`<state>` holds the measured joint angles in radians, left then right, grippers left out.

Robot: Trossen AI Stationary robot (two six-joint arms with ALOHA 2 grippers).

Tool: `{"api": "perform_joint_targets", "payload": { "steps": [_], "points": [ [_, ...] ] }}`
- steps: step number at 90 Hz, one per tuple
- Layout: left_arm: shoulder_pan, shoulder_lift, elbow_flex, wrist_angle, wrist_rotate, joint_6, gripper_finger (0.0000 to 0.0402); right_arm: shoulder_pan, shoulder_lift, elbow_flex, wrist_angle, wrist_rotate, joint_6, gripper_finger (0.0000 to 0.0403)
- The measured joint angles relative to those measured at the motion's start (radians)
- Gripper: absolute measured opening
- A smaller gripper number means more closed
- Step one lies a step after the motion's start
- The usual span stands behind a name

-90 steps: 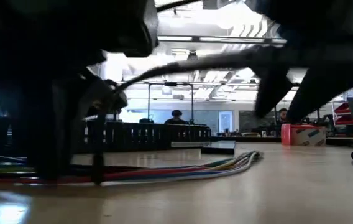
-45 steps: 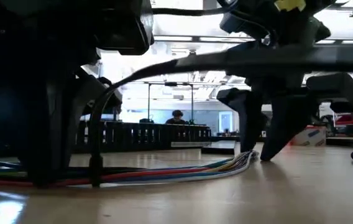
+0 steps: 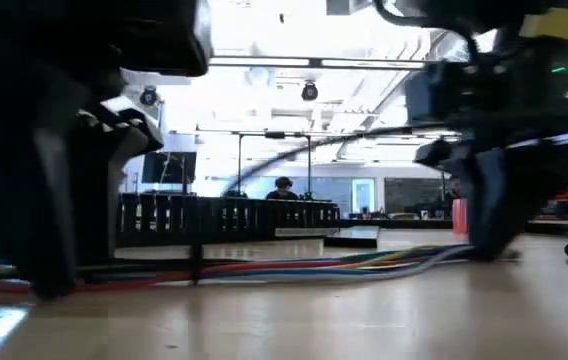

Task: Ziptie cables
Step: Put the cable wires to the black cable duct

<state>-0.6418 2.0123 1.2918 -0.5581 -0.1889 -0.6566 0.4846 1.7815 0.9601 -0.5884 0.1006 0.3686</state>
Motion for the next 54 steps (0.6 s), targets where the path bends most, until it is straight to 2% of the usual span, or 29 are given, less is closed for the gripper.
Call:
{"api": "perform_joint_targets", "payload": {
  "steps": [16, 41, 54],
  "points": [
    [-0.032, 0.015, 0.003, -0.052, -0.035, -0.112, 0.0156, 0.051, -0.039, -0.006, -0.105, 0.029, 0.111, 0.0001],
    [-0.067, 0.050, 0.006, -0.112, -0.026, -0.255, 0.0153, 0.133, -0.085, -0.007, -0.234, 0.014, 0.214, 0.0000],
    [-0.097, 0.051, 0.006, -0.126, -0.021, -0.300, 0.0149, 0.189, -0.108, -0.006, -0.234, 0.015, 0.267, 0.0000]
  ]
}}
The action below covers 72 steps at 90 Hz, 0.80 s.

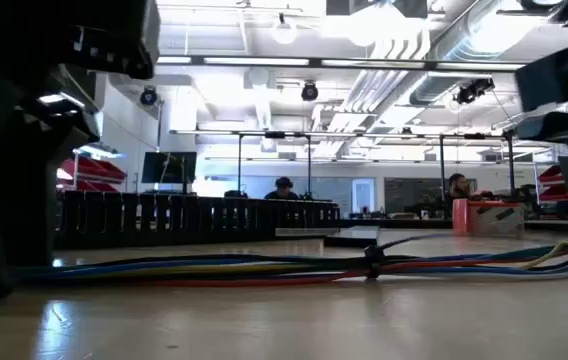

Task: Ziptie cables
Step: Put the cable wires to the black cable duct

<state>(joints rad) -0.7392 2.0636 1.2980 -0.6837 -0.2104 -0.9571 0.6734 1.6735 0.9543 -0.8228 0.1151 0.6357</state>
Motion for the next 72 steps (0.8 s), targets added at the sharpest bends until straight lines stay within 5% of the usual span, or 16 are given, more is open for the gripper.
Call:
{"api": "perform_joint_targets", "payload": {
  "steps": [39, 62, 72],
  "points": [
    [-0.081, 0.004, -0.001, -0.046, -0.005, -0.169, 0.0100, 0.089, -0.026, 0.002, 0.005, -0.007, 0.075, 0.0000],
    [-0.100, -0.008, -0.039, -0.009, -0.003, -0.219, 0.0015, 0.090, -0.095, 0.004, 0.066, 0.043, 0.058, 0.0000],
    [-0.094, -0.040, -0.049, -0.008, 0.021, -0.224, 0.0007, 0.092, -0.146, 0.004, 0.068, 0.068, 0.032, 0.0000]
  ]
}}
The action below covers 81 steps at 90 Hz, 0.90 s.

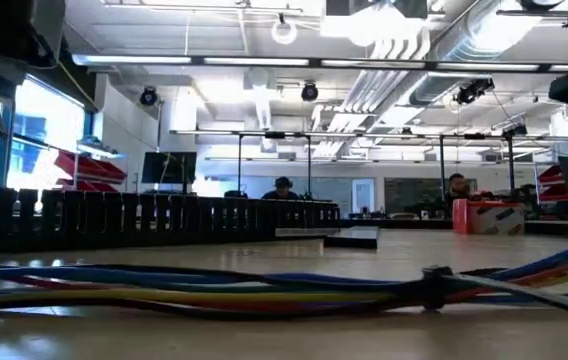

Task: Ziptie cables
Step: Put the cable wires to the black cable duct

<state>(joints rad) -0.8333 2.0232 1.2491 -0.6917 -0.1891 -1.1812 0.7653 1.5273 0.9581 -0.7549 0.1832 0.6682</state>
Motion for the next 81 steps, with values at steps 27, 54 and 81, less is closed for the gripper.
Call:
{"api": "perform_joint_targets", "payload": {
  "steps": [27, 54, 81],
  "points": [
    [-0.039, -0.235, -0.010, -0.183, -0.027, -0.156, 0.0001, -0.089, -0.189, 0.005, 0.024, 0.190, -0.223, 0.0000],
    [-0.107, -0.427, -0.010, -0.435, -0.263, -0.404, 0.0000, -0.454, -0.226, 0.005, 0.253, 0.170, -0.685, 0.0000],
    [-0.116, -0.356, -0.096, -0.152, -0.313, -0.416, 0.0004, -0.540, -0.253, 0.004, 0.281, 0.048, -0.782, 0.0000]
  ]
}}
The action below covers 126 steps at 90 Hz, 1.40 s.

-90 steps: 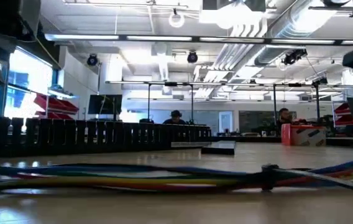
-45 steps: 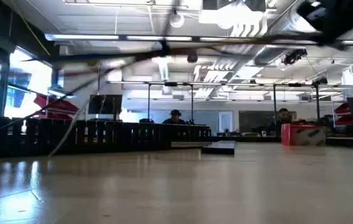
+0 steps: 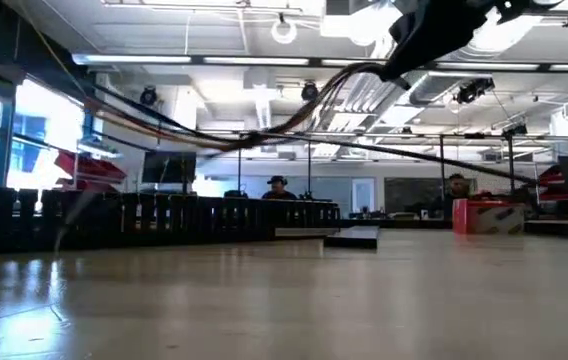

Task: Ziptie cables
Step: Put the cable wires to the black cable duct

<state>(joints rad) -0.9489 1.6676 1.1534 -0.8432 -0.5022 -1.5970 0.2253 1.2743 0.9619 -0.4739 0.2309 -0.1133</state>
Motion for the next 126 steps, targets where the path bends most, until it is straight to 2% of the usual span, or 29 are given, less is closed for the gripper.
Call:
{"api": "perform_joint_targets", "payload": {
  "steps": [10, 21, 36, 47, 62, 72, 82, 96, 111, 126],
  "points": [
    [-0.002, 0.085, -0.023, 0.170, 0.032, 0.027, 0.0013, 0.030, -0.026, 0.001, -0.022, -0.008, 0.012, 0.0000],
    [0.000, 0.175, -0.027, 0.254, 0.165, 0.043, 0.0044, 0.060, -0.026, 0.001, -0.068, -0.016, 0.050, 0.0000],
    [0.015, 0.186, -0.008, 0.316, 0.231, 0.037, 0.0100, 0.102, -0.020, 0.000, -0.099, -0.026, 0.104, 0.0000],
    [0.044, 0.160, 0.021, 0.362, 0.131, 0.121, 0.0123, 0.123, -0.023, 0.000, -0.089, -0.026, 0.114, 0.0000],
    [0.102, 0.160, 0.026, 0.403, -0.184, 0.372, 0.0133, 0.124, -0.026, 0.000, -0.079, -0.025, 0.126, 0.0000],
    [0.184, 0.183, 0.018, 0.441, -0.288, 0.568, 0.0144, 0.124, -0.025, 0.000, -0.076, -0.022, 0.135, 0.0000],
    [0.280, 0.208, 0.018, 0.563, -0.284, 0.744, 0.0165, 0.122, -0.025, 0.009, -0.041, -0.019, 0.139, 0.0000],
    [0.389, 0.241, 0.018, 0.705, -0.174, 0.947, 0.0199, 0.120, -0.025, 0.097, -0.048, 0.031, 0.113, 0.0000],
    [0.449, 0.262, 0.018, 0.712, -0.160, 0.882, 0.0216, 0.123, -0.026, 0.188, -0.088, 0.051, 0.055, 0.0000],
    [0.460, 0.266, 0.019, 0.652, -0.161, 0.802, 0.0208, 0.124, -0.025, 0.252, -0.130, 0.050, 0.034, 0.0000]
  ]
}}
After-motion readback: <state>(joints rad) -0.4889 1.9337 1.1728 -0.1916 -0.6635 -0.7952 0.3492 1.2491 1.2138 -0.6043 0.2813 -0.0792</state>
